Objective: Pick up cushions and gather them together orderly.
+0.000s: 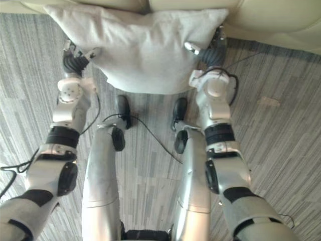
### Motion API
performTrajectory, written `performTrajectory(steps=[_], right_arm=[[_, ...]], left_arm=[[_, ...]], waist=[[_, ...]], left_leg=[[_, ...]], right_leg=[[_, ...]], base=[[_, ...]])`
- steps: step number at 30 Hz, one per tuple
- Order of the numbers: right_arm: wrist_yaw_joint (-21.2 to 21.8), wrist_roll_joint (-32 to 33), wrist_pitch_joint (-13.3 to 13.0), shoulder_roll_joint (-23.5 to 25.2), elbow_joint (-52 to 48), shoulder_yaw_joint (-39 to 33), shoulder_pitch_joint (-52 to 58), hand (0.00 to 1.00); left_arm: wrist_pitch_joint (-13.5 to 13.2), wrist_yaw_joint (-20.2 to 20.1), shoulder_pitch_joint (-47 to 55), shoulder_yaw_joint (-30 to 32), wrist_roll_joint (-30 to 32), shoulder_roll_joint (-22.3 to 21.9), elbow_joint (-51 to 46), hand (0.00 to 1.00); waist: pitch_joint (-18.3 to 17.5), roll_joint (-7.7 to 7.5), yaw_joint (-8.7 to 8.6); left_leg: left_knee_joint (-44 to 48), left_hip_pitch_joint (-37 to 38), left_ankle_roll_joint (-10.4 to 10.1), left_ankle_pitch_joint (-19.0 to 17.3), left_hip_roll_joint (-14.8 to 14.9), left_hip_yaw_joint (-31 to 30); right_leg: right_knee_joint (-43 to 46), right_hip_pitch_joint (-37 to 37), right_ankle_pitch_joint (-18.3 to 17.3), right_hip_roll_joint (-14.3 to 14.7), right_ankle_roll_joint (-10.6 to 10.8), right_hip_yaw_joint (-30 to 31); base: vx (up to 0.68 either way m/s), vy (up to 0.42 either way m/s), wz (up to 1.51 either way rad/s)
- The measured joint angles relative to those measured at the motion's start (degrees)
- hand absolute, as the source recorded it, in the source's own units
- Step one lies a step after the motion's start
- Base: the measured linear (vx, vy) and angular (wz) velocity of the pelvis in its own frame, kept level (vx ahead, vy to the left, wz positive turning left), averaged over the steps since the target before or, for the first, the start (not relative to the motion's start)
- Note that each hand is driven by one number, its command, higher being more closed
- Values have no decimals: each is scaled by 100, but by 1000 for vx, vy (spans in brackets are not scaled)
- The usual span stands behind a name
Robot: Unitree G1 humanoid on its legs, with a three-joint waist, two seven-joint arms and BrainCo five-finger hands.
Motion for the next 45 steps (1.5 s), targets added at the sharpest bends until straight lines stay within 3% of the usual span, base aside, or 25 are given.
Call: performTrajectory(steps=[4, 10, 14, 18, 20, 22, 23, 24, 27, 29, 35, 38, 40, 42, 44, 45], right_arm=[[-156, 35, 4, 33, -193, 49, 62, 100], [-158, 316, -46, 85, -876, 188, 644, 100], [-158, 333, -76, 217, -1480, 282, 1365, 100], [-157, 313, -252, 430, -2523, 307, 2415, 100], [-147, 280, -321, 512, -2884, 348, 3021, 100], [-142, 216, -341, 620, -3176, 350, 3622, 100], [-80, 203, -388, 678, -3256, 354, 4068, 100], [-24, 199, -390, 671, -3372, 353, 4337, 100], [204, 192, -419, 689, -3734, 354, 5172, 100], [426, 192, -431, 702, -3918, 371, 5770, 100], [864, -16, -432, 702, -4323, 517, 7062, 100], [969, -38, -418, 705, -4372, 611, 7463, 100], [978, -204, -383, 702, -4459, 650, 7707, 100], [984, -255, -373, 668, -4526, 682, 7882, 100], [984, -253, -370, 654, -4642, 707, 7962, 100], [982, -251, -369, 638, -4686, 706, 7969, 100]], left_arm=[[1, 345, -36, -14, 1, 34, -143, 100], [-2, 476, 130, -169, -16, 54, -588, 100], [-71, 473, 779, -455, -23, -4, -1197, 100], [-380, 425, 1677, -672, -41, -256, -2012, 100], [-495, 298, 2191, -809, -61, -333, -2238, 100], [-520, 86, 2734, -980, -232, -456, -2425, 100], [-578, -41, 3186, -1073, -304, -575, -2496, 100], [-590, -156, 3450, -1110, -378, -650, -2585, 100], [-595, -462, 4244, -1179, -510, -881, -2843, 100], [-594, -666, 4861, -1242, -543, -935, -3034, 100], [-594, -1134, 6122, -1299, -729, -960, -3537, 100], [-579, -1215, 6452, -1306, -730, -967, -3572, 100], [-565, -1270, 6629, -1307, -732, -980, -3574, 100], [-559, -1278, 6826, -1320, -734, -1041, -3576, 100], [-553, -1279, 6940, -1338, -734, -1082, -3577, 100], [-539, -1279, 6941, -1355, -732, -1083, -3577, 100]], waist=[[0, 0, -21], [-2, -3, -46], [-17, -15, -93], [-60, -16, -118], [-400, -24, -117], [-515, -25, -113], [-964, -26, -113], [-1096, -20, -113], [-1239, -25, -116], [-1523, -21, -113], [-2041, -5, -79], [-2137, 40, -47], [-2136, 66, 0], [-2252, 125, 39], [-2417, 111, 58], [-2407, 97, 51]], left_leg=[[1, -33, -81, 49, 14, -36], [-4, 111, -107, 65, 23, -75], [-379, 916, -119, 84, 45, -43], [-1254, 2241, -139, 244, 41, 65], [-1568, 2627, -171, 282, 34, 124], [-1952, 3372, -202, 299, 35, 222], [-2146, 3513, -204, 299, 39, 291], [-2289, 3755, -222, 313, 38, 336], [-2812, 4873, -239, 319, 21, 430], [-3231, 5551, -239, 320, -8, 529], [-3898, 6901, -201, 296, -108, 788], [-3819, 7253, -204, 202, -98, 771], [-2769, 7017, -207, 217, -37, 659], [-1802, 6685, -218, 436, 12, 502], [-1326, 6327, -146, 954, 41, 597], [-1254, 6210, -95, 971, 63, 685]], right_leg=[[43, -49, 16, 15, -61, -30], [41, 96, 27, 31, -79, -51], [-358, 890, 51, 97, -107, -51], [-1112, 2124, 139, 161, -66, -46], [-1406, 2477, 184, 197, -111, -49], [-1709, 3153, 171, 202, -137, -43], [-1897, 3273, 169, 206, -135, -49], [-2019, 3489, 171, 211, -137, -45], [-2412, 4523, 196, 218, -175, -42], [-2697, 5119, 188, 224, -162, -24], [-3135, 6276, 59, 195, -42, 116], [-3157, 6688, -193, 161, -23, 104], [-3177, 6988, -283, 158, -130, 30], [-3166, 7203, -346, 168, -169, 28], [-3292, 7268, -323, 85, -223, 170], [-3397, 7306, -312, 70, -243, 190]], base=[[4, -1, 3], [1, 2, -1], [-11, -3, -9], [-3, -46, -6], [96, -61, -10], [150, -45, -13], [103, -21, -11], [188, -15, -11], [246, -14, -10], [238, 0, -13], [140, 22, -12], [32, 13, 8], [-20, 18, 6], [-17, 10, -6], [81, 56, -7], [116, 93, 1]])
